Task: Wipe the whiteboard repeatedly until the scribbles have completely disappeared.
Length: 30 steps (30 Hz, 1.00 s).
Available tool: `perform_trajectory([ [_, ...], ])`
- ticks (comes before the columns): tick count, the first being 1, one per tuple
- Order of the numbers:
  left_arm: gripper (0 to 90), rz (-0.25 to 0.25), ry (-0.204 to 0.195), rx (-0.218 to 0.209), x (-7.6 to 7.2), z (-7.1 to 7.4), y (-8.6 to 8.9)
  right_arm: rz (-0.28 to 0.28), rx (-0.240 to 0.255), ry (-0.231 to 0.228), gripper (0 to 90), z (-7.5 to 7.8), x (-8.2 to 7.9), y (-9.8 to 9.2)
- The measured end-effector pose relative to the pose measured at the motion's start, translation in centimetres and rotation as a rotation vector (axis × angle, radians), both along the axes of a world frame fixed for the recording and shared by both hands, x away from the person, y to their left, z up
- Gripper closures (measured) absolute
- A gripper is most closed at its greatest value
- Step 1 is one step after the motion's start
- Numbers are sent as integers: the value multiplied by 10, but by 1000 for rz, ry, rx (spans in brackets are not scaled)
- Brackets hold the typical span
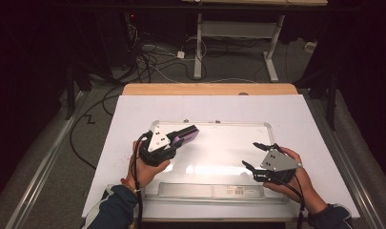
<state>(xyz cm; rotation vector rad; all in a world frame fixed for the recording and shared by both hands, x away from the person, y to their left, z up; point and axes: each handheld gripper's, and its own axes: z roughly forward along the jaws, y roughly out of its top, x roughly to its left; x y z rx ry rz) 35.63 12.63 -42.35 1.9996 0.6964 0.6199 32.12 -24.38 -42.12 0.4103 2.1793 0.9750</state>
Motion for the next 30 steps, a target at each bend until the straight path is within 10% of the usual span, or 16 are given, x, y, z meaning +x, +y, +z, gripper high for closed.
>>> perform_trajectory([
  [20,613,-3,9,16,-4,7,6,0,-6,30,333,-5,3,1],
  [30,612,29,85,23,-6,18,13,12,-21,47,333,-6,5,2],
])
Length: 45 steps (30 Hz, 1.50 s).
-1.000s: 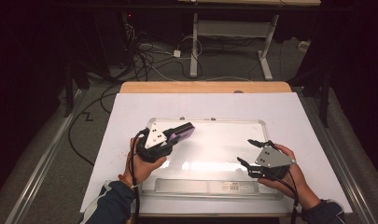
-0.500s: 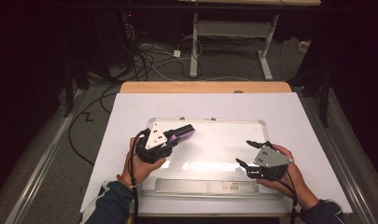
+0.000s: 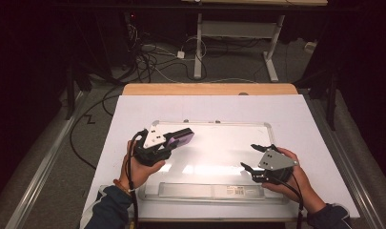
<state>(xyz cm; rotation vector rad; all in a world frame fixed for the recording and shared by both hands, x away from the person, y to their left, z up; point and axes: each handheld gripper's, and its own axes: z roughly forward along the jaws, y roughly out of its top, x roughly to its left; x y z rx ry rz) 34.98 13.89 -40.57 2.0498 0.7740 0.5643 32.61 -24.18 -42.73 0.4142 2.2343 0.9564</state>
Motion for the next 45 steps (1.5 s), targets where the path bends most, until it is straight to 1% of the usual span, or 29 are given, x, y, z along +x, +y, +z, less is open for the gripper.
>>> perform_trajectory([
  [4,612,10,33,-13,0,5,5,-9,3,10,333,0,1,0],
  [8,612,12,64,-8,0,7,8,-8,4,14,333,0,2,-1],
  [12,611,14,91,15,1,8,8,-11,3,18,333,0,3,0],
  [14,612,8,96,7,0,9,10,-7,-1,16,333,0,4,0],
  [19,612,-8,101,32,-3,9,10,-3,7,20,334,0,5,2],
  [20,612,-11,109,44,-3,9,10,0,6,19,334,1,5,2],
  [22,612,-23,125,54,-4,10,10,4,5,22,334,0,6,4],
  [25,612,-30,159,74,-6,14,9,8,4,30,334,0,7,5],
  [27,611,-36,204,82,-6,16,9,10,8,36,334,0,8,6],
  [28,612,-31,221,89,-6,17,9,12,10,38,334,0,8,6],
  [31,611,-33,305,114,-4,20,9,18,9,47,335,0,9,6],
  [32,611,-23,322,122,-3,21,9,19,6,53,334,-1,9,6],
  [33,611,-16,349,122,-1,22,9,20,1,55,334,-1,8,6],
  [34,610,-20,386,125,2,24,9,21,2,57,334,-1,8,6],
  [36,610,-17,416,132,6,28,8,23,10,66,334,1,8,6],
  [37,610,-26,442,154,9,30,7,22,13,68,335,2,9,5],
  [38,610,-45,468,168,11,31,5,20,15,71,335,2,10,5],
  [39,610,-56,487,169,14,32,3,18,19,76,335,3,11,4],
  [40,610,-56,496,182,16,32,1,18,21,83,335,3,12,4],
  [41,610,-55,502,208,19,33,-2,18,21,88,335,2,12,4],
  [45,607,-59,499,222,28,34,-11,19,9,101,336,0,13,5],
])
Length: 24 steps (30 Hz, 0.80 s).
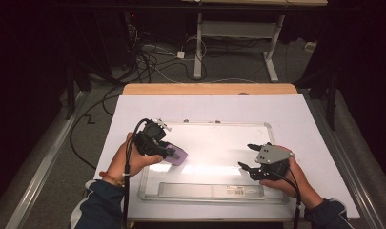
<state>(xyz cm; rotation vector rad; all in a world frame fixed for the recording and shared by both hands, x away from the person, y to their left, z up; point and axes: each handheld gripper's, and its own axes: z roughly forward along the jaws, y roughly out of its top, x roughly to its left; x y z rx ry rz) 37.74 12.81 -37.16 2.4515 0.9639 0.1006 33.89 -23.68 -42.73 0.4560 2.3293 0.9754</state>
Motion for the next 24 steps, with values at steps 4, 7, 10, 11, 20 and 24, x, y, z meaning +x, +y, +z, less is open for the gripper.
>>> perform_trajectory([
  [4,588,-1,-30,25,5,1,-9,3,-11,11,338,-2,-2,-1],
  [7,558,13,-70,15,8,-3,-16,-1,-6,16,338,-2,-3,-3],
  [10,506,21,-124,-44,7,-15,-19,-2,3,15,338,-1,-3,-4],
  [11,495,22,-157,-57,6,-22,-20,0,5,18,338,-1,-2,-5],
  [20,526,43,-346,-126,-14,-67,-24,-8,8,21,343,-3,-2,-5],
  [24,615,34,-391,-157,-16,-61,-23,-8,16,21,344,-2,-2,-5],
])
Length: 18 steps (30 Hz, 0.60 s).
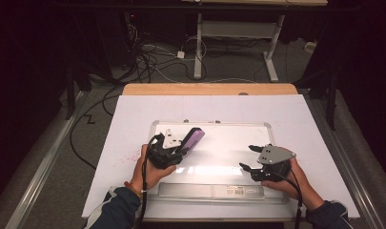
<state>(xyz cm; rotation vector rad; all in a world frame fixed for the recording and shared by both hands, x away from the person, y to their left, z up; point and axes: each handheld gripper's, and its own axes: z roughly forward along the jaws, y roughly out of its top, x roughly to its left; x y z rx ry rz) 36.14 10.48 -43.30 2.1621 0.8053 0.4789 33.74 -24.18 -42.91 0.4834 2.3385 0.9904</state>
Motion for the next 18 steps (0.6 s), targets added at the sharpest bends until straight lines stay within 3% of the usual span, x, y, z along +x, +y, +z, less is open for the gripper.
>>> perform_trajectory([
  [2,620,13,38,2,1,3,3,3,1,-5,344,0,-1,0],
  [4,623,47,49,20,0,9,8,2,5,0,344,1,0,-1],
  [7,625,109,112,22,4,22,22,-4,8,5,344,0,0,-2],
  [10,625,169,253,11,13,29,35,-4,2,13,344,0,1,-2],
  [12,625,183,326,51,17,31,39,-4,-4,20,344,-1,1,-2],
  [14,624,202,342,61,20,31,41,-1,-8,28,345,-1,1,-1],
  [16,624,241,349,101,23,30,41,-1,-13,35,345,-2,1,0],
  [18,623,271,348,87,28,27,45,2,-18,41,345,-3,2,1],
])
